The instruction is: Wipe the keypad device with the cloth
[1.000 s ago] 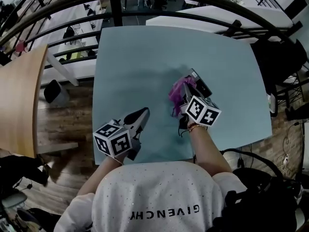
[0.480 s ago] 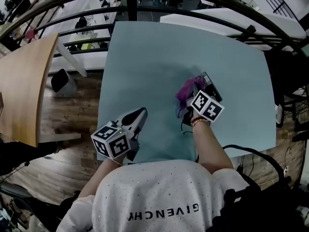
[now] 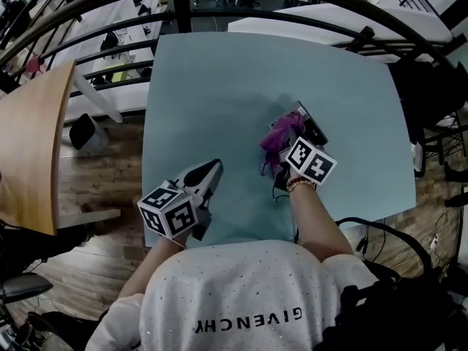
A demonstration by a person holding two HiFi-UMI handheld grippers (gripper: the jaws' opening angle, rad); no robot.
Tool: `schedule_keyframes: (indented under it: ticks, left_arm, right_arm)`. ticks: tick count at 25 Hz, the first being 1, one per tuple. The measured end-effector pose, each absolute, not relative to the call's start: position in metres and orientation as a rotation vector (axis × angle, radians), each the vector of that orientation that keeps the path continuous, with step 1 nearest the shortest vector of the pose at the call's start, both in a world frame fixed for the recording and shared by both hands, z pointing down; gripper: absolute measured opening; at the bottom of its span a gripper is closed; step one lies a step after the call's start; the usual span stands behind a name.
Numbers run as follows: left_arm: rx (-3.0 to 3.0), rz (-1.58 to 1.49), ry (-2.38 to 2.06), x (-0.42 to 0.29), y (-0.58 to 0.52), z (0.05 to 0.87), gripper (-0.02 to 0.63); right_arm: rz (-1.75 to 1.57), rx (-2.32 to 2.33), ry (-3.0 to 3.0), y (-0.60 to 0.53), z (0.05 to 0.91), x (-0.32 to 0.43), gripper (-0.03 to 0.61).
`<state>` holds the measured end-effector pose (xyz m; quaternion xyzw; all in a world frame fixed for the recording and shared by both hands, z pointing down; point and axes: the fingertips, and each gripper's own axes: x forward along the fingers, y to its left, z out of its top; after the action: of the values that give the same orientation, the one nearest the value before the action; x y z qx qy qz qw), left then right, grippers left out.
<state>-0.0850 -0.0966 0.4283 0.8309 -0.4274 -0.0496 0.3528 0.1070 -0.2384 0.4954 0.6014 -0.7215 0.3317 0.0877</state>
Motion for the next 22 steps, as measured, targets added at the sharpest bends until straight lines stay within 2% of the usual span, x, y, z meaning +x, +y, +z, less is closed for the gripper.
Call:
schedule_keyframes:
  ticks: [22]
  left_arm:
    - [2.246, -0.097, -0.929, -0.052, -0.087, 0.413, 0.005]
  right_arm:
    - [1.051, 2.001, -1.982, -0.178, 0.496, 0.174, 0.023]
